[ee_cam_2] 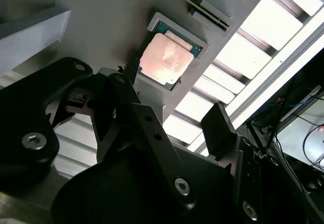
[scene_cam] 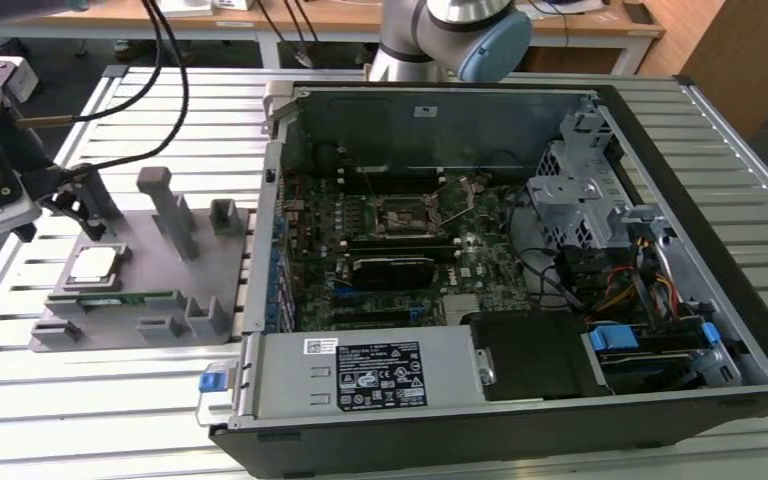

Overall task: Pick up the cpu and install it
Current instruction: 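Pick up the cpu and move it towards the insertion slot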

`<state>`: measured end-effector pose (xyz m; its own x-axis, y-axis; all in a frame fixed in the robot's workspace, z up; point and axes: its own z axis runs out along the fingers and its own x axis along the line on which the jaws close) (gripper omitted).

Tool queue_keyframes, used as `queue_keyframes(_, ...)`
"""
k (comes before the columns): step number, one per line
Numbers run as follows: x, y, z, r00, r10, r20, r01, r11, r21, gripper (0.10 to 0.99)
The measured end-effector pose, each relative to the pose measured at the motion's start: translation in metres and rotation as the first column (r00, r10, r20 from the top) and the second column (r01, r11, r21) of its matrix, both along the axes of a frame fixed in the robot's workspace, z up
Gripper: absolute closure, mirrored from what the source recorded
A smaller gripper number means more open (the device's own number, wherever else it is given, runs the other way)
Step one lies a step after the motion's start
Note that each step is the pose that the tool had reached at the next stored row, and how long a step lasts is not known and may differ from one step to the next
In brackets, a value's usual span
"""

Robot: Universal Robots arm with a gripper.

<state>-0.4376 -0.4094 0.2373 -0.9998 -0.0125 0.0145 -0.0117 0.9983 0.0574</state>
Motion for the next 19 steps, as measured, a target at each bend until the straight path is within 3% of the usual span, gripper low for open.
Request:
queue_keyframes(1,-0.0003,0.0000,-0.0019,1.0000,0.000,0.0000,0.000,1.0000,0.000,0.325)
queue_keyframes(2,-0.0010,0.0000,-0.0215,1.0000,0.000,-0.0005,0.000,1.0000,0.000,0.325)
queue_keyframes(5,0.0056,0.0000,-0.0260,1.0000,0.000,-0.0013,0.000,1.0000,0.000,0.325)
queue_keyframes(19,0.0051,0.0001,-0.0402,1.0000,-0.002,-0.0015,0.002,1.0000,0.000,0.325)
